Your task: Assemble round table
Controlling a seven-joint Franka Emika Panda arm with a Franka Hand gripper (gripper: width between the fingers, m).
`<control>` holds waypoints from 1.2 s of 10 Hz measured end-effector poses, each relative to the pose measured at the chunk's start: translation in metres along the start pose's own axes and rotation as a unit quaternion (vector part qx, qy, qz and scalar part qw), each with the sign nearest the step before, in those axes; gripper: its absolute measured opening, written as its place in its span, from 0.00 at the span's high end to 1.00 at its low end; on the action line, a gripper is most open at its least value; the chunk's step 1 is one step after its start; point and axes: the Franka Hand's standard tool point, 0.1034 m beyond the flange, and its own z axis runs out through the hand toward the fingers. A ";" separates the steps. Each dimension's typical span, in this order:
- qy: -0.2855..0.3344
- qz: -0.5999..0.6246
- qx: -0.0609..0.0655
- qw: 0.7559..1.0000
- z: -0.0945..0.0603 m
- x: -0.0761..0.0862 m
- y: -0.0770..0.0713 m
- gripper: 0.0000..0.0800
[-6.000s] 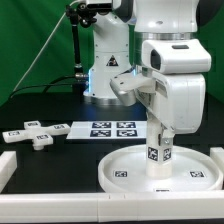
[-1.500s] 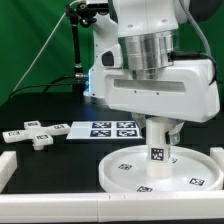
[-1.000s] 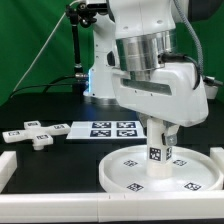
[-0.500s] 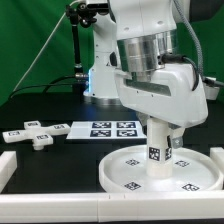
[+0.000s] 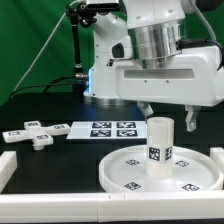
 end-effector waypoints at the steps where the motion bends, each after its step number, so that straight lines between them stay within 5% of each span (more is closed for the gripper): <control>1: 0.000 0.000 0.000 1.000 0.000 0.000 0.000 0.19; 4: -0.003 -0.027 -0.005 1.000 0.000 -0.003 0.002 0.19; 5: -0.017 -0.107 -0.028 0.994 -0.006 -0.011 0.009 0.19; 8: -0.020 -0.202 -0.030 0.979 -0.026 0.000 0.029 0.19; 10: -0.020 -0.201 -0.031 0.979 -0.026 -0.001 0.031 0.19; 12: -0.016 -0.305 -0.040 0.951 -0.029 0.009 0.035 0.19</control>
Offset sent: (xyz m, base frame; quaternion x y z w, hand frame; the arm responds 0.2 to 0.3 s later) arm 0.0000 0.0000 0.0000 0.0000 0.0000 0.0000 1.0000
